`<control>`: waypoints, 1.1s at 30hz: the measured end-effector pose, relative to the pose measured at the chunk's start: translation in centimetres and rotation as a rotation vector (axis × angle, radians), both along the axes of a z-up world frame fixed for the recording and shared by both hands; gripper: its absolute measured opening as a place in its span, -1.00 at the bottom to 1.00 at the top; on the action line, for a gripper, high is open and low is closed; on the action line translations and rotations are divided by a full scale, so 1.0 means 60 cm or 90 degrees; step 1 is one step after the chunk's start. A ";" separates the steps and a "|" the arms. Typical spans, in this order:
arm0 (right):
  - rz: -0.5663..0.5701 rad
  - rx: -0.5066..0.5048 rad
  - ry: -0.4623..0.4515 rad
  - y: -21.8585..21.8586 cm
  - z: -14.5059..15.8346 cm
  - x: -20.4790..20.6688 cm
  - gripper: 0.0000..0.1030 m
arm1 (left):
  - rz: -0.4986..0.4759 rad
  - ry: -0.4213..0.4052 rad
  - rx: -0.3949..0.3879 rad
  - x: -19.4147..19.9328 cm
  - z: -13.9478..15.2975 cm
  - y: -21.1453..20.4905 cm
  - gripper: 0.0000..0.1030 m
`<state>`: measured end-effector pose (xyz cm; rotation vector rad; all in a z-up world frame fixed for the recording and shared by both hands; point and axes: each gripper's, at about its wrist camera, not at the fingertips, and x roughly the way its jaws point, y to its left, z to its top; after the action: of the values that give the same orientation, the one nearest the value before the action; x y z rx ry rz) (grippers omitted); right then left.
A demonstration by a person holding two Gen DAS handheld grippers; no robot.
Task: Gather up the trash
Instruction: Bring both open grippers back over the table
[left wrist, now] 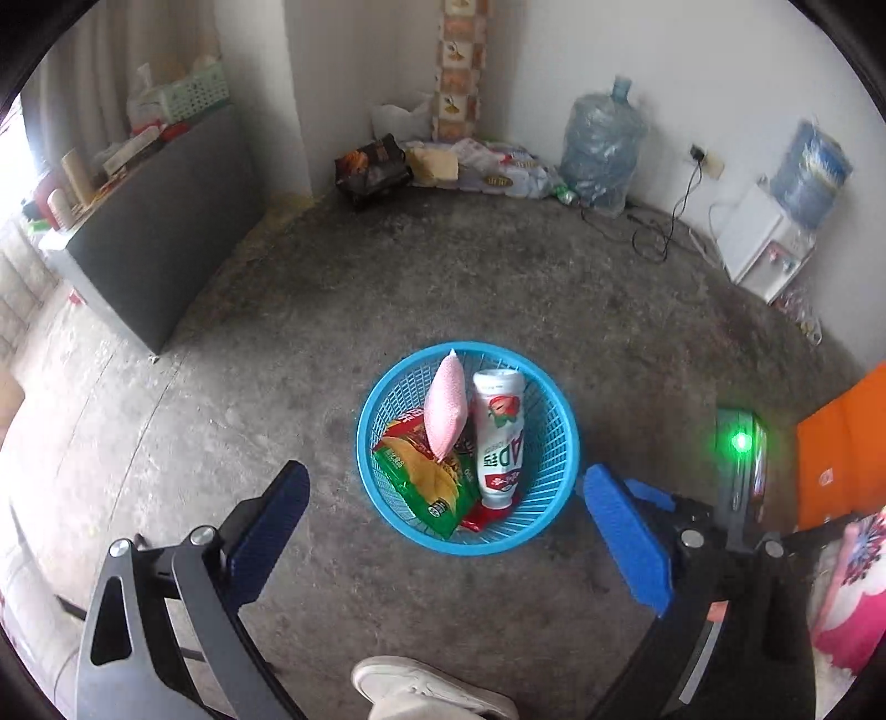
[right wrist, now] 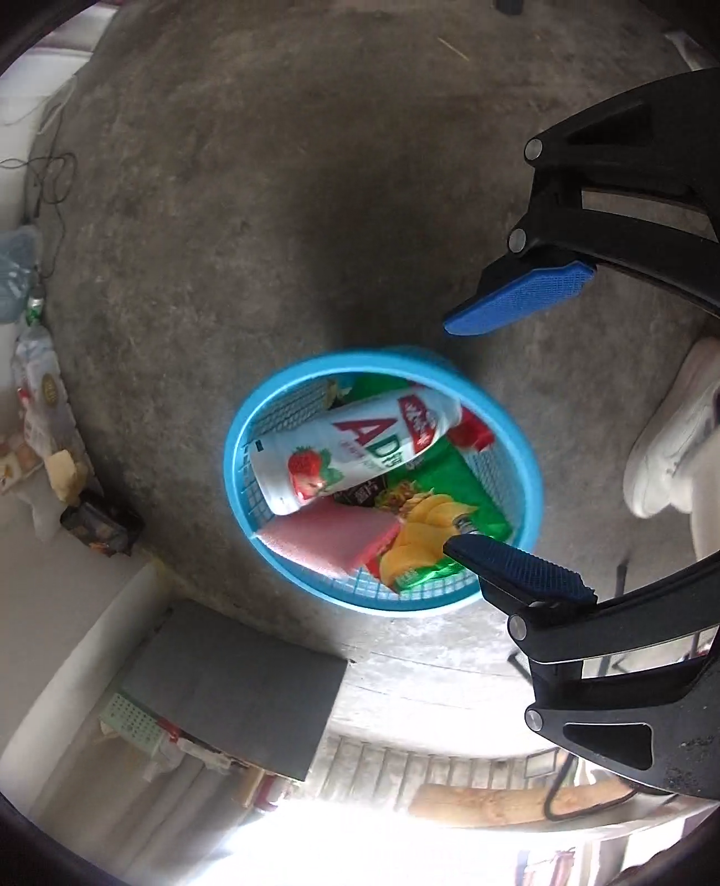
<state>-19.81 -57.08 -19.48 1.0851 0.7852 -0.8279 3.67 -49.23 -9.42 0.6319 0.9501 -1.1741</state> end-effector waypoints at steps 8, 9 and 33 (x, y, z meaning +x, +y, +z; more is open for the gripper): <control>0.071 -0.066 -0.015 0.060 0.051 -0.012 0.39 | 0.032 0.034 -0.080 -0.012 0.116 0.132 0.89; 0.087 -0.078 -0.018 0.075 0.067 -0.012 0.39 | 0.034 0.031 -0.089 -0.014 0.130 0.155 0.89; 0.602 0.019 -0.285 0.432 0.303 0.287 0.50 | 0.575 -0.039 -0.264 0.005 0.178 0.935 0.89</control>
<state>-2.59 -31.18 -1.28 0.7440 0.8031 0.2227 3.95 6.84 1.28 -0.1173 0.7676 -0.4976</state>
